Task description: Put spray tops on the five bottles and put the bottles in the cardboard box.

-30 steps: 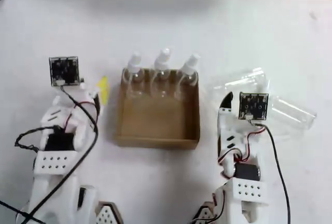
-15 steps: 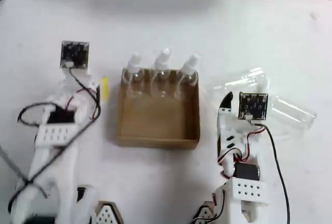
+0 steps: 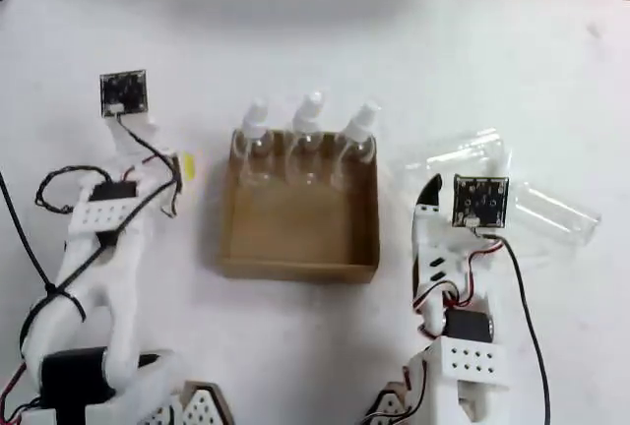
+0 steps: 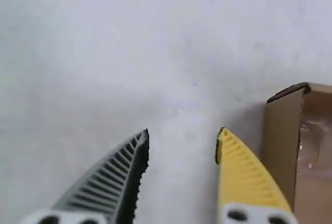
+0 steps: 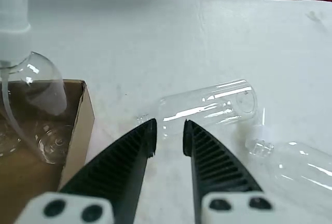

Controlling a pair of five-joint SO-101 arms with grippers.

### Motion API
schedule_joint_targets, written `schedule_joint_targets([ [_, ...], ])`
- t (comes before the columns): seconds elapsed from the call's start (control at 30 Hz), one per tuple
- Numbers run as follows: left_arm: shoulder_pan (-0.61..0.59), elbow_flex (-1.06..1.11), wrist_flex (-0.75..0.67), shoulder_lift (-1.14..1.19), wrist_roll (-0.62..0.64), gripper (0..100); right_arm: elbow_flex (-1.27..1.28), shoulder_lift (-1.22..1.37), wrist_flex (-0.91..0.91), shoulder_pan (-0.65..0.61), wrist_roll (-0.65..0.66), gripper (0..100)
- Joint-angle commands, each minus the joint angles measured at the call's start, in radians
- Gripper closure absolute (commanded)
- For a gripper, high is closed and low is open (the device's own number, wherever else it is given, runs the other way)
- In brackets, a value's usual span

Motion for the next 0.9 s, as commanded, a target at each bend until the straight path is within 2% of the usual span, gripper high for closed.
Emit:
schedule_joint_targets([
  [0.0, -0.008, -0.057, 0.006, 0.002, 0.014, 80, -0.011, -0.022, -0.019, 0.035, 0.005, 92.3],
  [0.23, -0.008, -0.064, 0.028, -0.001, 0.014, 80, -0.011, -0.022, -0.016, 0.039, -0.031, 76.8],
  [0.53, -0.008, -0.066, 0.028, -0.002, 0.014, 80, -0.009, -0.022, -0.019, 0.067, -0.037, 75.6],
  [0.67, -0.01, -0.066, 0.026, -0.002, 0.008, 80, -0.009, -0.022, -0.018, 0.065, -0.029, 77.9],
  [0.8, -0.01, -0.066, 0.021, -0.002, 0.008, 80, -0.009, -0.022, -0.021, 0.065, -0.026, 99.6],
  [0.87, -0.01, -0.066, 0.02, -0.002, 0.008, 80, -0.009, -0.022, -0.021, 0.065, -0.026, 93.3],
])
